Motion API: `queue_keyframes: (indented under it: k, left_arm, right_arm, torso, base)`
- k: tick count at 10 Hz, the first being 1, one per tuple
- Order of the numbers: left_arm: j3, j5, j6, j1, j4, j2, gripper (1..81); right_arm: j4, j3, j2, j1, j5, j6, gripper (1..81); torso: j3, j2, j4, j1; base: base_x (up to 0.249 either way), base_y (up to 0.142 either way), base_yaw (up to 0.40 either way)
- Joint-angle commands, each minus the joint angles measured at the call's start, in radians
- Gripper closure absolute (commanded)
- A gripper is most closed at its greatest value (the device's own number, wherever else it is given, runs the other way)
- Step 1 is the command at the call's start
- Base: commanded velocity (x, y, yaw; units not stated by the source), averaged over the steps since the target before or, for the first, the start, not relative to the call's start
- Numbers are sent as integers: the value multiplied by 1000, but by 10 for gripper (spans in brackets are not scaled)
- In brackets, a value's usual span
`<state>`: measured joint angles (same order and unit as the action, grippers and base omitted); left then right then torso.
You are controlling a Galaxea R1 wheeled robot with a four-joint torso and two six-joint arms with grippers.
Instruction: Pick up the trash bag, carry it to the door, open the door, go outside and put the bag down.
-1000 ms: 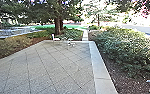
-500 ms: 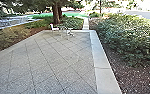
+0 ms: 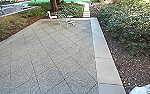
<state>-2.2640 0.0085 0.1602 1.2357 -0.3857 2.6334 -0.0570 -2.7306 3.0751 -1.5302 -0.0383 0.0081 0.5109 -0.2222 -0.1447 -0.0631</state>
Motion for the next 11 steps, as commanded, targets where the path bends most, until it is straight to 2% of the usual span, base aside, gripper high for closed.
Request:
queue_keyframes:
  k: [1, 2, 3, 4, 5, 6, 7, 8, 9, 11]
  left_arm:
    - [12, 131, 7, -104, -60, -65, 811]
    - [11, 151, 7, -133, -77, -71, 811]
    - [11, 160, 7, -156, -90, -75, 811]
    - [11, 174, 7, -181, -97, -75, 811]
    - [9, 200, 7, -204, -108, -79, 811]
    - [9, 217, 7, -224, -125, -87, 811]
    - [9, 217, 7, -239, -139, -93, 811]
    - [3, 217, 7, -255, -142, -93, 811]
    - [-3, 217, 7, -278, -148, -93, 811]
    - [-27, 266, 6, -325, -151, -90, 811]
  right_arm:
    - [-9, 17, 18, 0, -77, -5, 10]
    - [-9, 17, 18, -2, -77, -5, 10]
    - [-9, 17, 18, -2, -77, -5, 10]
    - [-9, 17, 18, -2, -77, -5, 10]
    - [-10, 17, 18, -3, -77, -5, 10]
    - [-10, 19, 18, -3, -77, -5, 10]
    - [-10, 17, 18, -3, -77, -5, 10]
    - [-12, 19, 18, -3, -77, -5, 10]
    - [-12, 19, 18, -5, -77, -5, 10]
    - [-9, 14, 18, -5, -77, -5, 10]
  torso:
    - [0, 0, 0, 0]
    - [7, 0, 0, 0]
    - [11, 0, -23, 0]
    - [8, 1, -99, 0]
    - [7, 1, -102, 0]
    - [7, 1, -117, 0]
    - [7, 1, -145, 0]
    - [73, 1, -154, -1]
    - [92, 1, -157, -1]
    - [134, 1, -188, 0]
  base:
    - [0, 0, 0]
    - [0, 0, 0]
    - [0, 0, 0]
    - [0, 0, 0]
    - [0, 0, 0]
    - [0, 0, 0]
    - [0, 0, 0]
    - [0, 0, 0]
    - [0, 0, 0]
    - [0, 0, 0]
